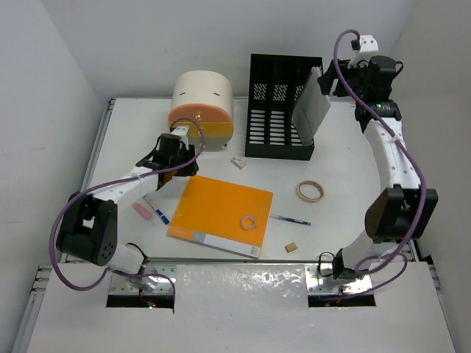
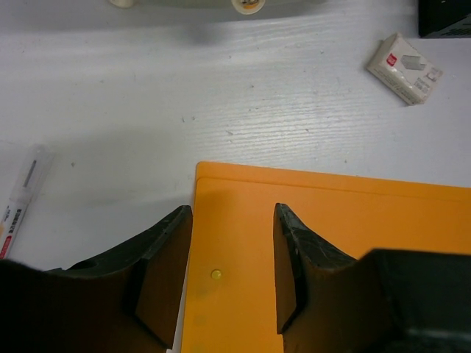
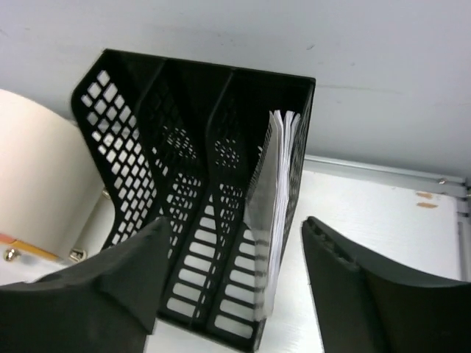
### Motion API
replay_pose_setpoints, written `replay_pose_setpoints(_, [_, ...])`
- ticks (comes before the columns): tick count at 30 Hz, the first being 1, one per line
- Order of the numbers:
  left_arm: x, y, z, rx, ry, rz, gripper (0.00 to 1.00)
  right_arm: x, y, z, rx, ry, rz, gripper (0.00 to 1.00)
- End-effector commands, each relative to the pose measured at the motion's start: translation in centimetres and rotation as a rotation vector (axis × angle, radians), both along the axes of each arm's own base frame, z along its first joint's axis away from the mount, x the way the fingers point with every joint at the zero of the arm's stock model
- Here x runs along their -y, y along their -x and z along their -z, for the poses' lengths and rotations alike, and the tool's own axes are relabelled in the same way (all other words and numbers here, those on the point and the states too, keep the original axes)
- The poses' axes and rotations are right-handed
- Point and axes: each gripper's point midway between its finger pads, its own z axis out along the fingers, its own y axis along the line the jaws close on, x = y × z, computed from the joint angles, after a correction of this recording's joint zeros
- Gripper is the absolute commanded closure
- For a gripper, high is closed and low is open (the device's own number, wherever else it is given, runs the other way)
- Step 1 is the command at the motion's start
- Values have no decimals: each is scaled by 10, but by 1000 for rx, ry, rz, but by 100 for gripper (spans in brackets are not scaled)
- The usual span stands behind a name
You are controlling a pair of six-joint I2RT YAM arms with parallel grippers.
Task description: Organize the desk
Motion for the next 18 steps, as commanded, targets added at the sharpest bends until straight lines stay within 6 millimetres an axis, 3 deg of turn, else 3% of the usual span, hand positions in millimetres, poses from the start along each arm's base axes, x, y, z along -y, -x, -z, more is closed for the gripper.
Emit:
replay_pose_setpoints(1, [20, -17, -48, 132, 90, 39, 59, -9, 40, -69, 166, 102, 6, 28])
replay_pose_setpoints(2, [21, -17, -55, 148, 100, 45, 59, -14, 47, -73, 181, 111, 10, 28])
replay_pose_setpoints(3, [22, -17, -59, 157, 106, 51, 58, -23, 55, -61, 163, 119, -9, 27])
replay_pose_setpoints(4, [25, -18, -67, 171, 114, 62, 58, -36, 72, -76, 201, 115, -35, 27])
replay_pose_setpoints(5, [26, -18, -69, 175, 117, 69, 58, -44, 81, -74, 198, 110, -52, 26])
replay_pose_setpoints(6, [26, -18, -71, 175, 116, 78, 58, -61, 90, -56, 162, 84, -93, 24])
replay_pose_setpoints(7, [26, -16, -72, 169, 115, 81, 58, -71, 105, -65, 189, 55, -119, 23])
replay_pose_setpoints(8, [25, -15, -72, 165, 108, 77, 58, -84, 114, -58, 164, -9, -151, 23])
replay_pose_setpoints(9, [22, -12, -68, 152, 101, 61, 58, -107, 126, -28, 99, -50, -224, 23])
replay_pose_setpoints(10, [9, -10, -62, 134, 57, -2, 58, -119, 134, -20, 88, -89, -254, 23])
replay_pose_setpoints(11, [-1, -9, -56, 112, 37, -75, 59, -130, 150, 11, 15, -151, -277, 23])
replay_pose_setpoints(12, [-13, -6, -49, 91, 7, -136, 59, -148, 162, 27, -23, -184, -319, 22])
replay_pose_setpoints(13, [-37, 3, -37, 55, -78, -243, 60, -157, 167, 34, -25, -224, -339, 22])
replay_pose_setpoints(14, [-47, 9, -29, 32, -94, -319, 71, -169, 182, 69, -123, -292, -354, 22])
replay_pose_setpoints(16, [-70, 24, -18, -11, -178, -424, 89, -180, 193, 91, -164, -360, -378, 22])
replay_pose_setpoints(17, [-75, 28, -15, -22, -181, -468, 100, -186, 206, 120, -247, -404, -372, 22])
replay_pose_setpoints(18, [-83, 33, -11, -32, -211, -502, 100, -188, 212, 132, -278, -426, -369, 22])
